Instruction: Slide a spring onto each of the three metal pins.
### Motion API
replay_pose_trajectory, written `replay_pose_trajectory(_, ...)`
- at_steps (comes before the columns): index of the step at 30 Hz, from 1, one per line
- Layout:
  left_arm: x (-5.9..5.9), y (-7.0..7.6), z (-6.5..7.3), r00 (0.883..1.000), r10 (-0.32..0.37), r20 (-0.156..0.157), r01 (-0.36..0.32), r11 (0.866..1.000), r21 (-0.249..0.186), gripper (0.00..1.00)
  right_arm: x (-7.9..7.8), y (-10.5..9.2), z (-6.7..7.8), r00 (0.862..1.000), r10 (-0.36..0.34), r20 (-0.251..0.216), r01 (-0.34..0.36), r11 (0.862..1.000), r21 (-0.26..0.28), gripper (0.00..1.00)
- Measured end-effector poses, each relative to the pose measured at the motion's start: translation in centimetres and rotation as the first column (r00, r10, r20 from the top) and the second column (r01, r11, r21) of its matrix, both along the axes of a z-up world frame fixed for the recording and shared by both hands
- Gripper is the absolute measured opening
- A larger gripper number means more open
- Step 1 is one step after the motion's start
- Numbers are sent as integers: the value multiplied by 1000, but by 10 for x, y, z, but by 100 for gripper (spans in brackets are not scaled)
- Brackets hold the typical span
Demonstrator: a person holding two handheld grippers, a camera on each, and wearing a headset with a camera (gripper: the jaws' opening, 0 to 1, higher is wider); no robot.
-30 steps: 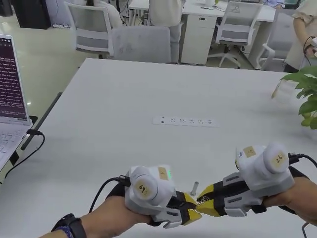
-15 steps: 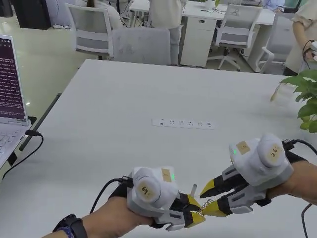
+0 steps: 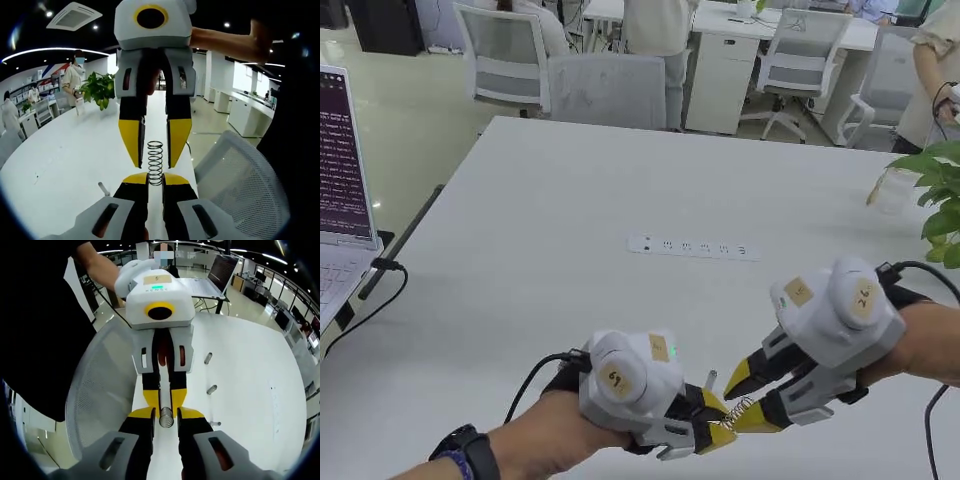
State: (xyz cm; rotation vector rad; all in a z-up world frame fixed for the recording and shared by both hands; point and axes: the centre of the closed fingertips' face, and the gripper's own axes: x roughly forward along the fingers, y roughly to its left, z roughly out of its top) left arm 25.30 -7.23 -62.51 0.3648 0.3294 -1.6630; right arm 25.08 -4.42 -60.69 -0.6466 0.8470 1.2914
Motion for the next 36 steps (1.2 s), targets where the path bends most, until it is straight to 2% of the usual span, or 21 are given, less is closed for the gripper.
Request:
replay_pose_trajectory(11,0,-2,5,1000,-7,11,7,1000,-7,2,-1,-2,-3,1000,23,3,-22,1000,-21,9)
replay_pose_trajectory(16,-1,-2,5,1000,-10,8,10,1000,-6,2,-2,-3,-3,999,32,1,-32,999,-22,9)
replay_pose_trajectory(22,-3,-3,3,1000,-22,10,22,1000,3,2,-4,-7,-8,999,52,-10,-52,997,-55,9)
replay_pose_trajectory(36,0,-5,3,1000,-22,6,22,1000,0,2,-1,-8,-9,997,80,15,-78,995,-66,8)
